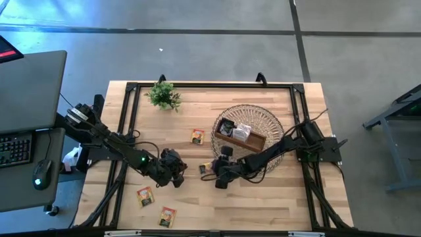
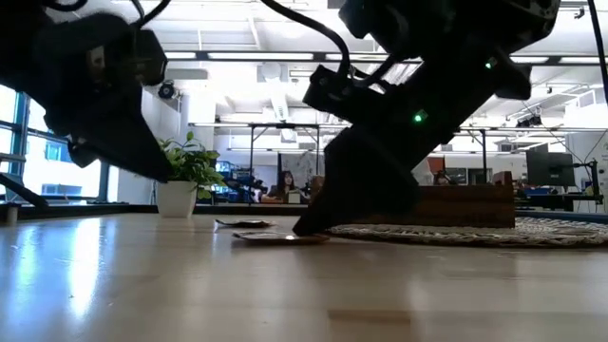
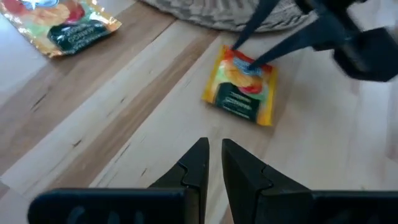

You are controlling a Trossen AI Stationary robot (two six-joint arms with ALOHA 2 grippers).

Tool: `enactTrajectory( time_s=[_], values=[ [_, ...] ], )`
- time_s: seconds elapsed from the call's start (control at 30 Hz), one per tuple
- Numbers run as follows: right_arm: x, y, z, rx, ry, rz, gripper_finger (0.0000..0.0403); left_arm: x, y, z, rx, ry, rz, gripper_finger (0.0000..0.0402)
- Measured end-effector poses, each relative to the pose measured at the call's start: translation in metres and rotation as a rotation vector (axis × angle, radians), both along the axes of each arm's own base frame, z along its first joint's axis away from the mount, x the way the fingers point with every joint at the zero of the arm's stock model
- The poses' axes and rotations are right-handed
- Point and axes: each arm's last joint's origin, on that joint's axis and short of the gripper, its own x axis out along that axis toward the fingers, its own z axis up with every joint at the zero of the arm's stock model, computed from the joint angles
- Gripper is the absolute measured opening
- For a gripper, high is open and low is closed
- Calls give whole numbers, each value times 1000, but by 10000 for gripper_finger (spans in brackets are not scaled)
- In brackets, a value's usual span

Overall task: Pick & Place Tea
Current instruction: Put the orange tea bag into the right section of the wooden organizer

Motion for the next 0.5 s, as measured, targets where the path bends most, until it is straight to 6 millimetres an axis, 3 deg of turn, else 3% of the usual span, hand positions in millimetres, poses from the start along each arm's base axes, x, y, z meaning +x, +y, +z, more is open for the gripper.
enactTrajectory(
  time_s=[0.13,0.3,0.5],
  values=[
    [0,8,-3,40,-12,40,102,3,-1,-4,-17,-13,33,44],
    [-3,20,-2,184,-77,-90,106,9,1,-17,-42,17,46,44],
    [-6,26,-2,178,-100,-109,106,25,-4,-25,-111,-34,-47,44]
  ],
)
